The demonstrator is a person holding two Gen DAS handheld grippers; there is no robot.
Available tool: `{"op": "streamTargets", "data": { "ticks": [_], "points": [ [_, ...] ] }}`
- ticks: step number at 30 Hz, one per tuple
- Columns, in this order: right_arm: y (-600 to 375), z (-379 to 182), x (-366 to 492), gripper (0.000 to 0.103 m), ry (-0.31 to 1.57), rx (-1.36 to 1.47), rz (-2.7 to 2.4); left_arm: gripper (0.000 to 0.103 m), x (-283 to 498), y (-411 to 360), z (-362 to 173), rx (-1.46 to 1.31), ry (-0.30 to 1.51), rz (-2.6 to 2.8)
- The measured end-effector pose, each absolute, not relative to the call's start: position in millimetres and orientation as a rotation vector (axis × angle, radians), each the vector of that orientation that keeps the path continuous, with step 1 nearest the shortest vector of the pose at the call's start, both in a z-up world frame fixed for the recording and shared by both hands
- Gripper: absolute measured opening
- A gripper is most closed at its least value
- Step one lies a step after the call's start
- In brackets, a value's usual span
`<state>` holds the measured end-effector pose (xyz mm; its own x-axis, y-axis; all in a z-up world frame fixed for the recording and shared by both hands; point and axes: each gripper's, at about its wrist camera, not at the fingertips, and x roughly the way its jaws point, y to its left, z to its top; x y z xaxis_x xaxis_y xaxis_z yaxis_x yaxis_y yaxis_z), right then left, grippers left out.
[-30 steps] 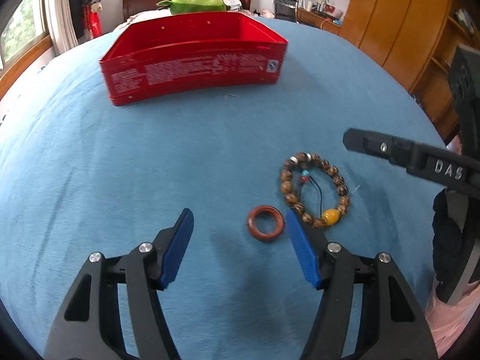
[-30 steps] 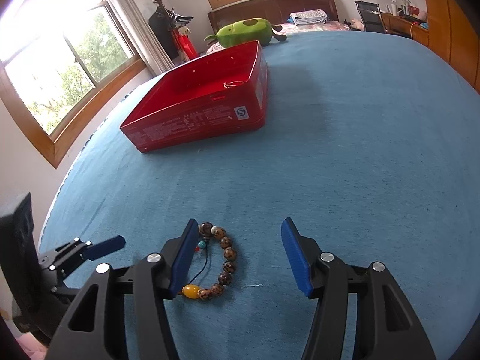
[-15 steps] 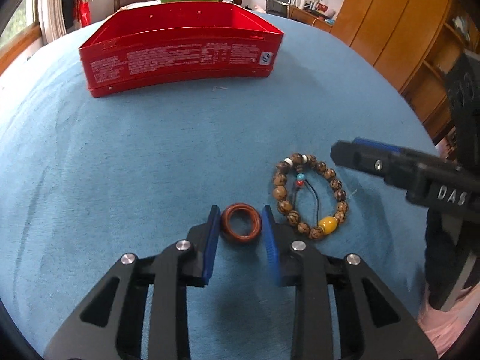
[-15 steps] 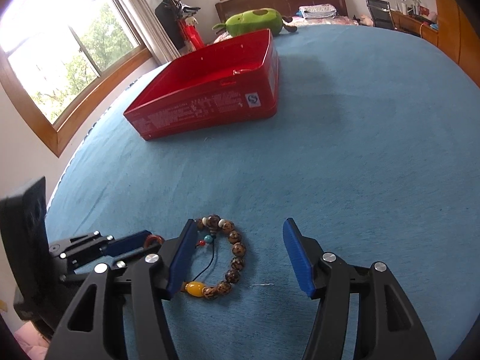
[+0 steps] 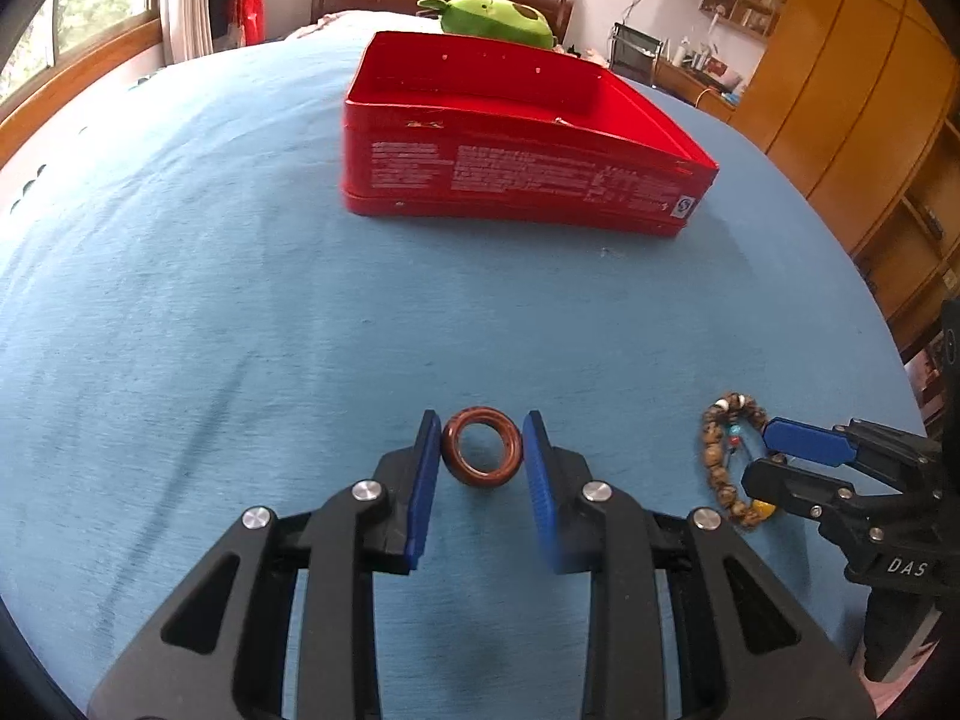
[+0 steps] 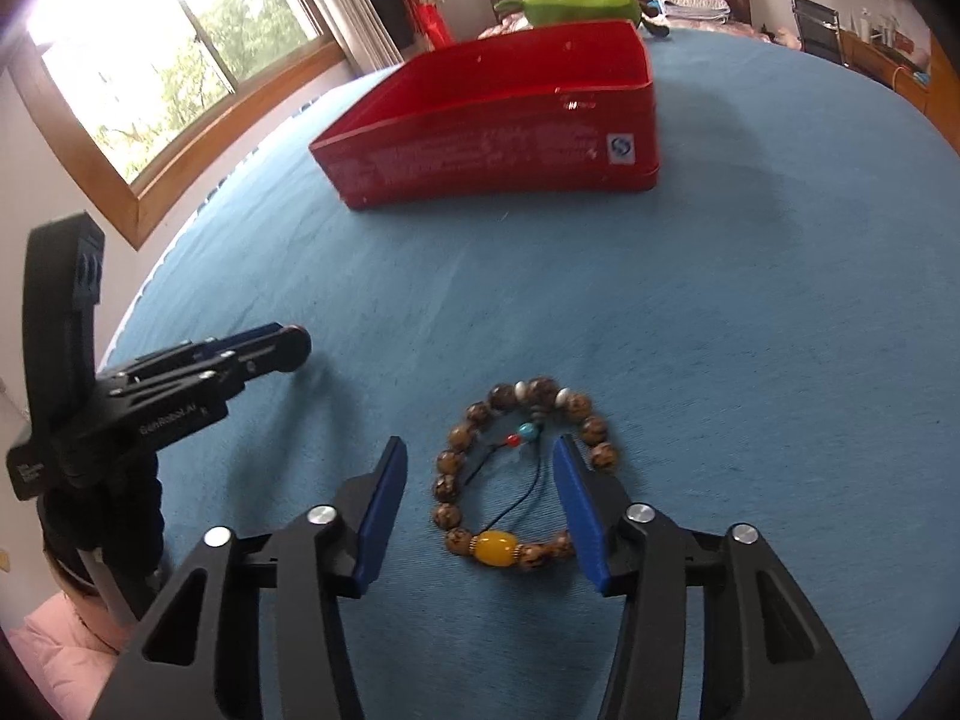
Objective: Organize jewelry
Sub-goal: 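Grasp brown stone ring with left tool while right tool grasps wooden bead bracelet, then carry stone ring toward red tray with left tool while right tool lifts bracelet toward it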
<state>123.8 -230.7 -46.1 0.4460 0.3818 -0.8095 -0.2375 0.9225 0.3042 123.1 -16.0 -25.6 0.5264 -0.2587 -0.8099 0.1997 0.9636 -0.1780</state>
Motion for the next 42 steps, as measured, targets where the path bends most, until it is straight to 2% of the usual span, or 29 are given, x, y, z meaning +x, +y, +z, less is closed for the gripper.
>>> {"op": "streamTargets", "data": {
  "ticks": [8,10,12,14,20,29,42],
  "points": [
    [-213,-56,126,0.045,1.074,0.118,0.369,0.027,124,-13,-33,-0.055,0.992,-0.279],
    [-209,-56,126,0.037,1.063,0.096,0.353,0.027,123,-13,-33,-0.058,0.989,-0.283],
    [-208,-57,127,0.017,1.048,0.079,0.322,0.027,122,-9,-33,-0.062,0.987,-0.285],
    [-212,-59,129,0.011,1.044,0.113,0.315,0.027,123,-8,-33,-0.062,0.984,-0.281],
    [-229,-53,133,0.011,1.037,0.228,0.341,0.027,122,0,-32,-0.066,0.974,-0.272],
    [-242,-16,131,0.011,0.968,0.316,0.408,0.027,117,6,-21,-0.071,0.945,-0.273],
    [-239,20,147,0.011,0.929,0.328,0.464,0.027,114,2,12,-0.032,0.874,-0.279]
  ]
}}
